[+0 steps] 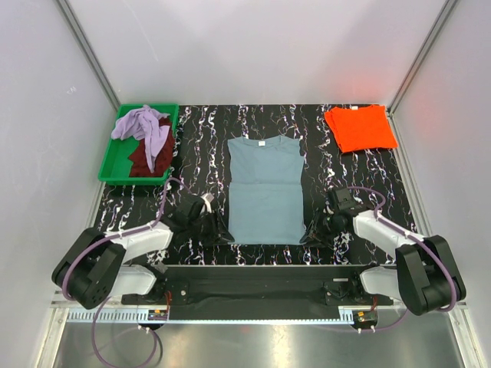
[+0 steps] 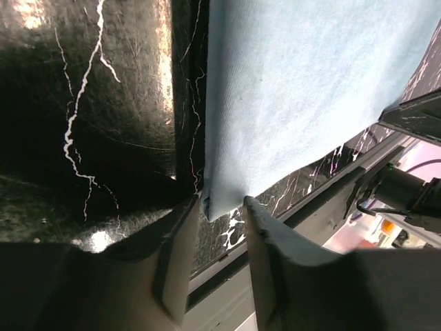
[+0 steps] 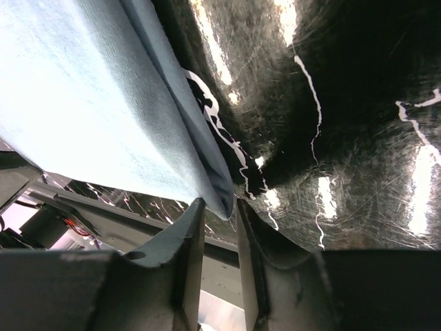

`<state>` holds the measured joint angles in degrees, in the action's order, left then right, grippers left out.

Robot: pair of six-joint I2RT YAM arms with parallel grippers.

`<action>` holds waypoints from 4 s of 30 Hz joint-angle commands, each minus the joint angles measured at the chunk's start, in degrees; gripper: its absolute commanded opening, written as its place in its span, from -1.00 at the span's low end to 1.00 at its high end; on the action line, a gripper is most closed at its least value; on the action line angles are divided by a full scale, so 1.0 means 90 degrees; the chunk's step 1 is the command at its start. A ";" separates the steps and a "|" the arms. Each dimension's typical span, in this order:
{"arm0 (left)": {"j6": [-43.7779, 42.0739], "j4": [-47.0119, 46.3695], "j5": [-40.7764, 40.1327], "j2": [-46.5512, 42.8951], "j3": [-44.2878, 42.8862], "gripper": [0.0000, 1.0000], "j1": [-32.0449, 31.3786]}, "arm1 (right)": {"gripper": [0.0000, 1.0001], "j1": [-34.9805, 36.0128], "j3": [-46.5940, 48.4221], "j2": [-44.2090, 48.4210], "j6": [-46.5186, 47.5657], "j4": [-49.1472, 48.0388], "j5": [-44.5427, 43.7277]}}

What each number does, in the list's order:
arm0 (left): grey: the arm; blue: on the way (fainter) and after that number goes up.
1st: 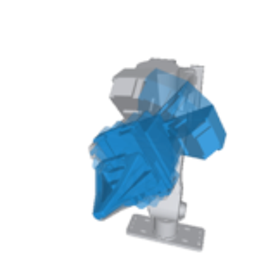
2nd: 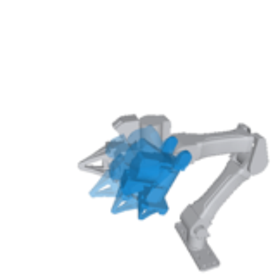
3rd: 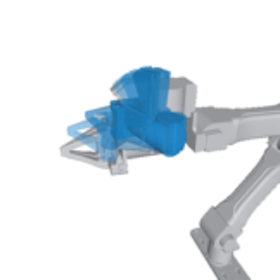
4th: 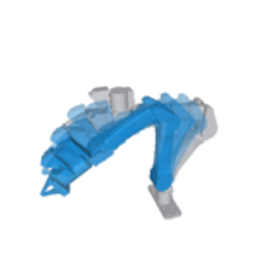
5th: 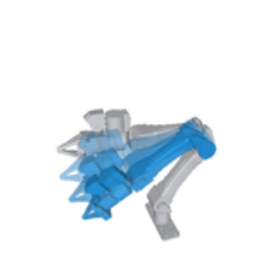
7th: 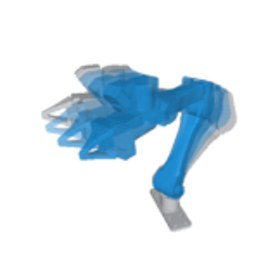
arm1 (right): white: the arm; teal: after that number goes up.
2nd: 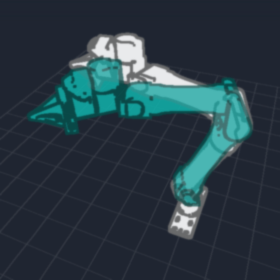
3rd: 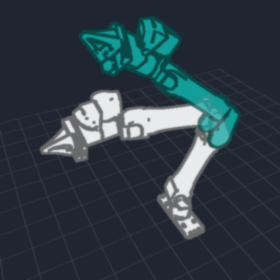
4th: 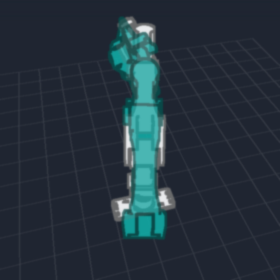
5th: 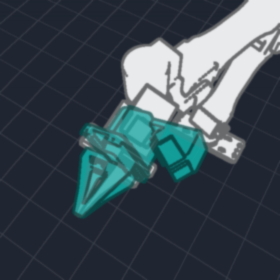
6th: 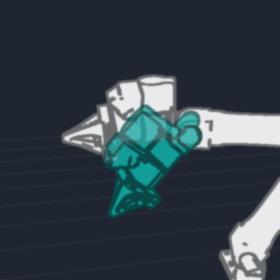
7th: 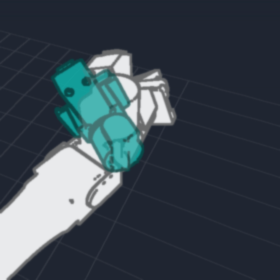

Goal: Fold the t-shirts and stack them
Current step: Fold the tshirt

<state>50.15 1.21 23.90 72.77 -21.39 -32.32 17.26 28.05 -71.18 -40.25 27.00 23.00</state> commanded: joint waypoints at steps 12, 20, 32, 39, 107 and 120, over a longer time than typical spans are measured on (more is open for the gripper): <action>-0.0016 0.1602 -0.0760 -0.0818 0.0004 -1.00 -0.0169 | -1.00 0.0085 -0.0061 0.1042 -0.0108 0.0376 -0.0221; 0.0248 0.2375 -0.0615 -0.1992 -0.0280 -1.00 -0.0247 | -1.00 0.0104 0.0271 0.2048 -0.0166 0.1139 -0.0222; -0.0279 0.3115 -0.0808 -0.1330 -0.1909 -1.00 -0.0257 | -1.00 0.0104 0.1344 0.2324 -0.0196 0.0964 -0.0533; -0.0806 0.3439 -0.0888 -0.0519 -0.3228 -1.00 0.0151 | -1.00 0.0104 0.2876 0.1328 -0.0001 0.1013 -0.0828; -0.1432 0.1057 0.1124 0.6982 -1.0650 -0.85 0.2936 | -0.81 -0.0804 1.0582 -0.7178 0.0771 -0.1096 -0.0066; -0.1674 0.1171 0.0793 0.6174 -0.9767 0.34 0.2956 | 0.69 -0.1087 0.9668 -0.6381 0.1424 -0.0922 0.0138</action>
<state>38.81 12.03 32.58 138.08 -115.13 -3.99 8.88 118.76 -138.76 -30.87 19.99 23.46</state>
